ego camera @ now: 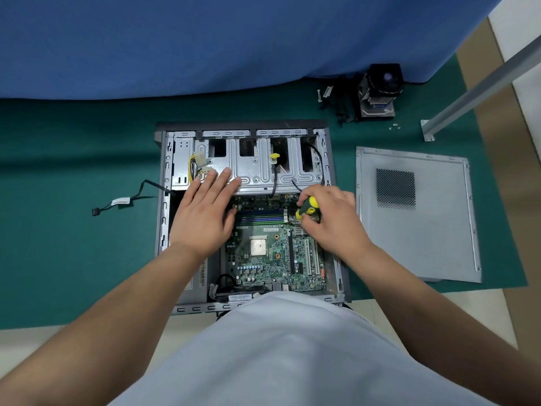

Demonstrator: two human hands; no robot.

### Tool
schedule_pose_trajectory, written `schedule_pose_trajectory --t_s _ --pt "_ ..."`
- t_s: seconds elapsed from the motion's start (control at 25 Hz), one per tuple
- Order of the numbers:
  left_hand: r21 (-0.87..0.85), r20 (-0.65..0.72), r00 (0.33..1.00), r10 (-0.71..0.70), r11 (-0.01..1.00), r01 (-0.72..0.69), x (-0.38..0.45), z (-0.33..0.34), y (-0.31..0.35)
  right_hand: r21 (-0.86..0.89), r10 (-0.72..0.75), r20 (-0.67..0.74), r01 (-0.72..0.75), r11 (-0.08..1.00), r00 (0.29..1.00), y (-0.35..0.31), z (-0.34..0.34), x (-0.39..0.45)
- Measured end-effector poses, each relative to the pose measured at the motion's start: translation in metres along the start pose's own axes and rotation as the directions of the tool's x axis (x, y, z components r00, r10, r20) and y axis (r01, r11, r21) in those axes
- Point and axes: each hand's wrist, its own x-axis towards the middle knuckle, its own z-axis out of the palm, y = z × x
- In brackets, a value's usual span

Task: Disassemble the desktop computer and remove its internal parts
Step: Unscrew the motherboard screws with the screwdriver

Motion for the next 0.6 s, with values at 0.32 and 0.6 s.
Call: schedule_pose_trajectory --t_s 0.32,0.6 --pt "-0.007 0.014 1.000 -0.006 1.000 0.006 0.000 -0.004 0.001 -0.410 0.040 0.066 -0.009 0.912 0.997 -0.022 -0.023 0.018" --pt "-0.020 0.020 1.000 -0.012 1.000 0.012 -0.001 -0.007 0.002 -0.481 -0.054 0.242 0.168 0.860 0.969 -0.021 -0.036 0.024"
